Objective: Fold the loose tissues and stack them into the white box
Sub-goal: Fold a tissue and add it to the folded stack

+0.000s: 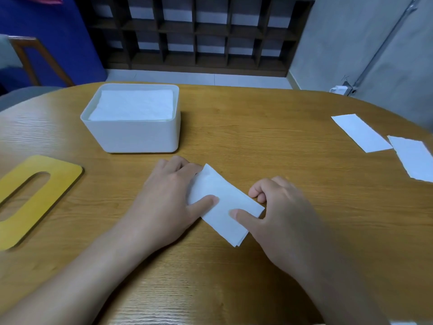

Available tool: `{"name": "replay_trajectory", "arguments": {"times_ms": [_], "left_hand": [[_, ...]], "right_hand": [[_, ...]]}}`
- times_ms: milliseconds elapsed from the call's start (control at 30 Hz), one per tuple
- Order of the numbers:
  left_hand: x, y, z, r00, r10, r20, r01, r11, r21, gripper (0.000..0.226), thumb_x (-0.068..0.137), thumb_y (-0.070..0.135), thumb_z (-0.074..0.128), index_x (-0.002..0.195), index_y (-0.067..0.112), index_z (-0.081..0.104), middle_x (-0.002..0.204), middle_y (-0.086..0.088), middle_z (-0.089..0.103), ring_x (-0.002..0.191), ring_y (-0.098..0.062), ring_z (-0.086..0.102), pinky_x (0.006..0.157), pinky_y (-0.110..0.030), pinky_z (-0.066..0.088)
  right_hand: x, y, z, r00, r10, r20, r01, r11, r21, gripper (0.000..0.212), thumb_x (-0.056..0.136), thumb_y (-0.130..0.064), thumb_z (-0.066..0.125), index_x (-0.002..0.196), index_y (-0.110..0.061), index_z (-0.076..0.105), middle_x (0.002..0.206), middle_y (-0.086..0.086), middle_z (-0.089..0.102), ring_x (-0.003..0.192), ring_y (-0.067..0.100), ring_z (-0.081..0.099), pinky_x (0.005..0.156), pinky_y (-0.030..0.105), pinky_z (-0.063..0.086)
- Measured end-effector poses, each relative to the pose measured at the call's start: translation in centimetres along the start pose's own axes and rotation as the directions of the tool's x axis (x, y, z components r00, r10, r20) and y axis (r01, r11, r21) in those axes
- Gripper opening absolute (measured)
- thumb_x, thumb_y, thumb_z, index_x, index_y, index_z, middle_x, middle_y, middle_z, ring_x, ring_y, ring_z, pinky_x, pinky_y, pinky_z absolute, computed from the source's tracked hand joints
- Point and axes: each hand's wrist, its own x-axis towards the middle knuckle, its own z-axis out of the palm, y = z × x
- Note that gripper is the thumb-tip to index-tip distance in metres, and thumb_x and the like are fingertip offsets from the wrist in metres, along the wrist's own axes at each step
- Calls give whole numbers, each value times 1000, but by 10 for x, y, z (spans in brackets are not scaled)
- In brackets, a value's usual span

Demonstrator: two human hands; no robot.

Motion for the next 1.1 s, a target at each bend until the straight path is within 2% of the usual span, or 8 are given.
{"name": "replay_trajectory", "arguments": {"times_ms": [200, 333, 467, 600, 667, 733, 833, 1100], "left_hand": [[0, 2, -2, 999, -38, 7, 39, 998, -44, 64, 89, 69, 72, 145, 40, 61, 123, 20, 51, 119, -8, 44, 97, -30, 43], [0, 0, -1, 999, -52, 12, 53, 994, -95, 66, 86, 66, 77, 145, 42, 58, 125, 23, 53, 121, -5, 46, 101, -30, 46], [0, -1, -6, 988, -154, 9, 142, 881, -452, 75, 82, 47, 92, 142, 52, 47, 115, 20, 71, 106, -1, 68, 94, -28, 55], [2, 4, -9, 995, -95, 40, 88, 582, -808, 54, 92, 13, 88, 136, 31, 62, 105, -8, 81, 95, -26, 76, 94, -48, 59], [0, 9, -9, 998, -59, -3, 29, 530, -848, 34, 97, 3, 82, 126, 16, 70, 111, -13, 81, 103, -36, 77, 95, -51, 60], [-2, 12, -8, 997, -58, -53, -17, 506, -863, 21, 99, -1, 76, 118, 8, 71, 109, -10, 82, 100, -32, 77, 91, -43, 61], [-2, 10, -4, 993, -77, -89, -39, 496, -867, 21, 94, -3, 82, 105, 3, 65, 86, -3, 70, 79, -16, 62, 72, -29, 53], [-3, 2, 6, 986, -95, -137, -62, 551, -832, 33, 84, -1, 72, 110, 12, 58, 86, -11, 61, 73, -25, 52, 65, -42, 43]], "right_hand": [[3, -2, 2, 999, 3, 36, -7, 995, 99, 27, 94, -58, 71, 88, -35, 57, 92, -18, 56, 91, 5, 54, 81, 34, 46], [0, -3, 4, 999, -37, 37, 30, 983, 179, 18, 99, -45, 71, 91, -35, 57, 94, -18, 59, 92, 3, 56, 70, 24, 41], [2, -9, -2, 998, -54, -26, 60, 879, 474, 12, 101, -28, 71, 94, -30, 61, 75, -6, 66, 64, 9, 60, 49, 24, 44], [8, -12, -3, 995, -23, -99, 82, 765, 639, 18, 101, -21, 74, 108, -33, 62, 86, -4, 74, 73, 10, 68, 65, 35, 54], [8, -16, 1, 992, 29, -121, 75, 639, 766, 35, 101, -12, 75, 120, -38, 63, 103, -3, 78, 91, 17, 77, 81, 48, 63], [7, -20, 4, 987, 61, -151, 98, 515, 852, 49, 100, -1, 75, 132, -36, 62, 113, -1, 77, 100, 22, 78, 89, 50, 65], [5, -26, 10, 975, 69, -211, 157, 456, 876, 65, 97, 9, 73, 143, -34, 57, 122, -2, 74, 104, 22, 75, 89, 43, 65], [5, -28, 25, 986, 32, -166, 126, 517, 847, 71, 96, 9, 71, 146, -37, 52, 120, -3, 73, 95, 31, 70, 81, 46, 60]]}}
